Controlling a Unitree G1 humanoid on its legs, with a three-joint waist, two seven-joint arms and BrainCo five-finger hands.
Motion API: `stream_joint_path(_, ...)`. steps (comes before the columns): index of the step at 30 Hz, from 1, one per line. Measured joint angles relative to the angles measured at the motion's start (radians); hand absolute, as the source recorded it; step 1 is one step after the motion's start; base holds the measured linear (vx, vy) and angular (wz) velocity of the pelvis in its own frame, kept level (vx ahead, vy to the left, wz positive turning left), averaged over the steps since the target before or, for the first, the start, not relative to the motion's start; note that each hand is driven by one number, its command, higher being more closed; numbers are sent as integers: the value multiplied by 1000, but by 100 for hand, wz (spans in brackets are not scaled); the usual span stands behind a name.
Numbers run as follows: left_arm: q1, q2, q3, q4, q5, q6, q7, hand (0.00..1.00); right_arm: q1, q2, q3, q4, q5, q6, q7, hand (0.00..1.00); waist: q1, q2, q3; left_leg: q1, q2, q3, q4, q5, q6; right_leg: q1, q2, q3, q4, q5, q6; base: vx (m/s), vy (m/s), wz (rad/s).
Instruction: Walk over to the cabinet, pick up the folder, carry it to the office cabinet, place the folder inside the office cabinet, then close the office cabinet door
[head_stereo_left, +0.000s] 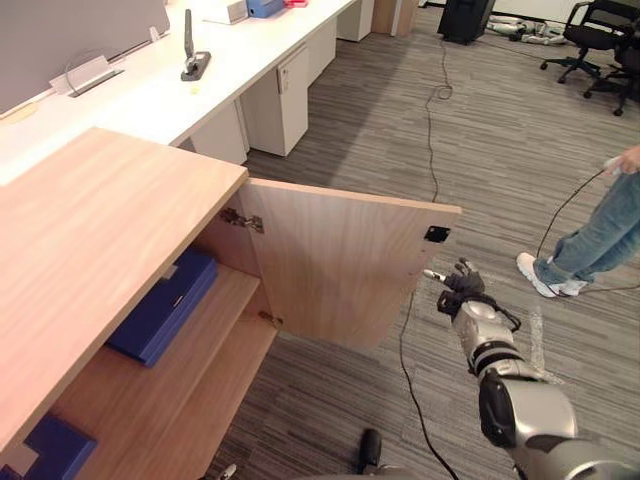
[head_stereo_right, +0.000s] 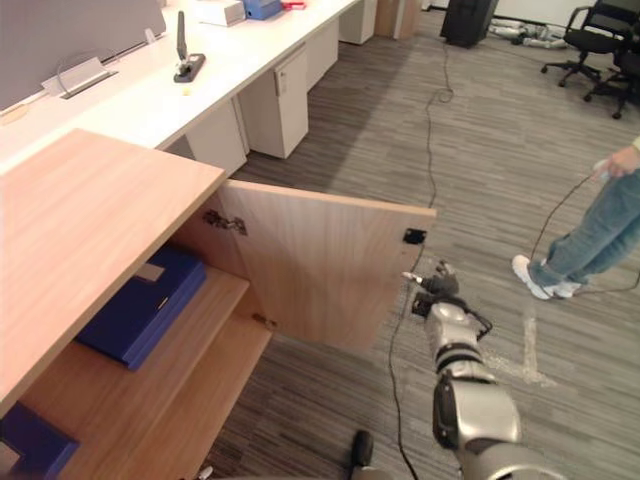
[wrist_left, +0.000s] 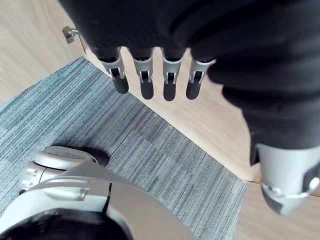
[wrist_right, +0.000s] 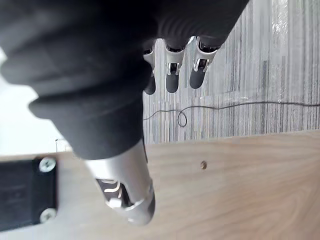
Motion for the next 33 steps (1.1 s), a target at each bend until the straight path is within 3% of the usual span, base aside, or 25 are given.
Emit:
stream_joint_path(3,-2,-5,-4,-2,-3,-2,-3,0,-68,-6,0,26,0,0,0,0,0,2,2,-14,-12,-42,9,12,-1,7,-19,-23,0,0,0,-4,54,29)
stream_joint_path(7,0,-6,-12,-10,-6,-6,-7,0,-147,-57,-4,91,6,2,-28,0,23,7,11,-31,-15,-86,9,14,-1,10,-30,-60,0,0,0,-27,64,28)
stream_joint_path(15,1,-4,-32,-28,-6,-9,-8,0,-196,-111,5,105,43,6,-25,0,29,9,54,-33,-8,-144,-22,34,-3,21,-36,-108,-1,-1,-4,-51,35,20)
stream_joint_path(23,2,-1,-32,-18,15,-8,-14,0,-192,-164,312,72,71,8,50,0,17,10,78,-33,14,-153,-41,21,-4,4,-16,-102,-5,-4,-3,-41,31,-4)
stream_joint_path(28,2,5,-29,4,38,-8,-36,0,-63,-246,640,-172,-6,13,162,0,-27,11,77,-33,44,-123,-28,20,-14,-13,25,-66,0,-10,-15,53,22,-26)
stream_joint_path(33,1,5,-10,2,48,-9,-41,0,8,-336,862,-367,-7,14,264,0,-36,7,74,-35,42,-121,11,34,-34,-13,36,-25,0,-16,-25,78,37,-27)
